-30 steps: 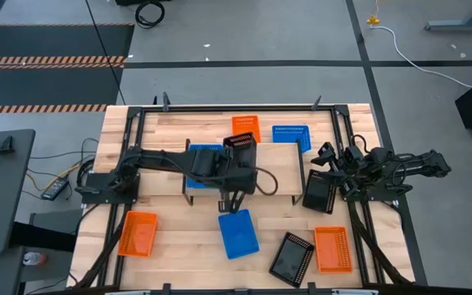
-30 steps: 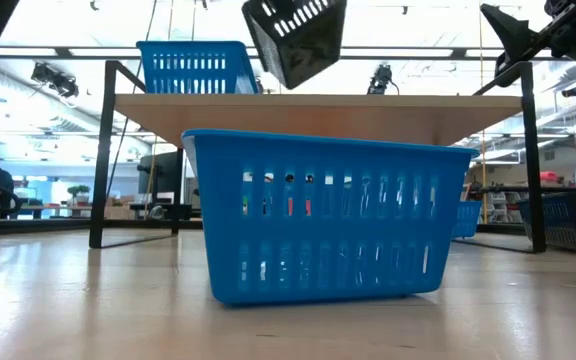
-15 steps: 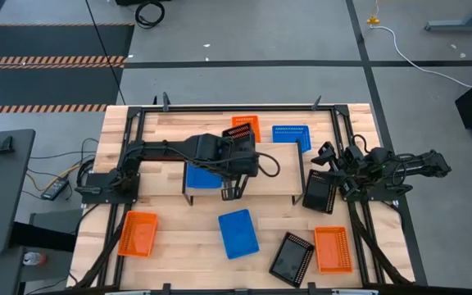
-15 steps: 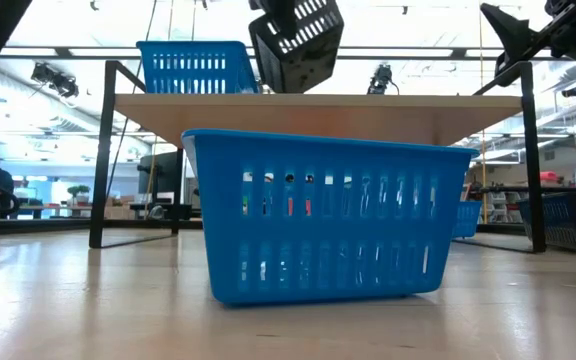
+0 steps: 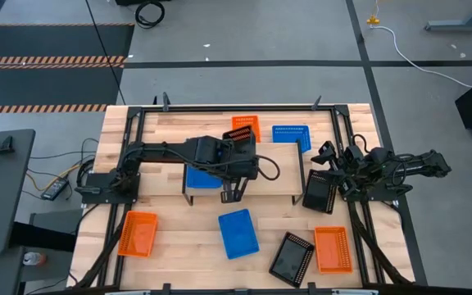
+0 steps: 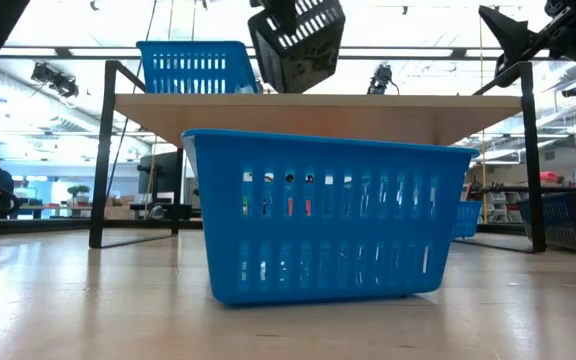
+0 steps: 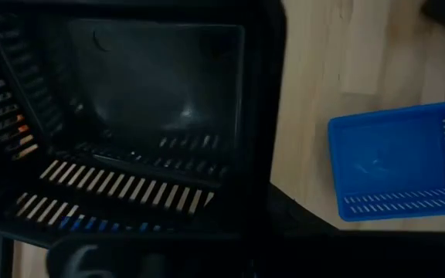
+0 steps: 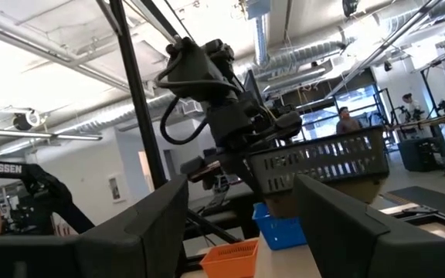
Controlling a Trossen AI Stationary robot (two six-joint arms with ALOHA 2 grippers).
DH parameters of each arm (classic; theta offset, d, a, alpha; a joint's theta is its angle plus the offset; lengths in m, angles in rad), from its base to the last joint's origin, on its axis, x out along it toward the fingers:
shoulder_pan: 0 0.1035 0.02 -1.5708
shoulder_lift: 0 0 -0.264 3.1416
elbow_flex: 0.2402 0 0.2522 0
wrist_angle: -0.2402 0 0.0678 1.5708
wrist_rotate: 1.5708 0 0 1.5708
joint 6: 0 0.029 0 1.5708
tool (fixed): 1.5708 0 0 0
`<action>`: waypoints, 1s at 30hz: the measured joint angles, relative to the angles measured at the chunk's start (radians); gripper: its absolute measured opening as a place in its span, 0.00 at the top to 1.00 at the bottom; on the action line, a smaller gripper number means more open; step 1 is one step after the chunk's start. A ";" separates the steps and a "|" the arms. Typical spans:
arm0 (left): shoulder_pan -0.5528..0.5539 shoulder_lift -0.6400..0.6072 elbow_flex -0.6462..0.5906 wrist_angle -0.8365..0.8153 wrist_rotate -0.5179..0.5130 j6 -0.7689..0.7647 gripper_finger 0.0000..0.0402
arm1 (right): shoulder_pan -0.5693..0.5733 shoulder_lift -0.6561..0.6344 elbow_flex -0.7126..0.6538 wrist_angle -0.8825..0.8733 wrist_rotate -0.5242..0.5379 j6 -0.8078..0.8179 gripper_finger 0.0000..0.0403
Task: Stack baskets on shelf by color
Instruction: Put the bottom left black basket on the shelf
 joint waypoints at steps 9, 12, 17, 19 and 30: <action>-0.014 0.044 0.001 0.015 0.027 0.009 0.99 | 0.000 0.000 0.000 0.000 0.000 -0.003 0.40; -0.018 0.061 0.001 0.018 0.031 0.027 0.99 | 0.000 0.000 0.000 -0.001 0.000 -0.003 0.40; -0.015 0.065 0.001 0.025 0.031 0.031 0.99 | 0.000 0.000 0.000 -0.010 -0.003 0.000 0.40; -0.013 0.065 0.001 0.031 0.031 0.031 0.98 | 0.000 0.000 0.000 -0.009 -0.003 0.001 0.40; -0.013 0.065 0.001 0.033 0.035 0.031 0.95 | 0.000 0.000 0.000 -0.010 -0.003 0.001 0.40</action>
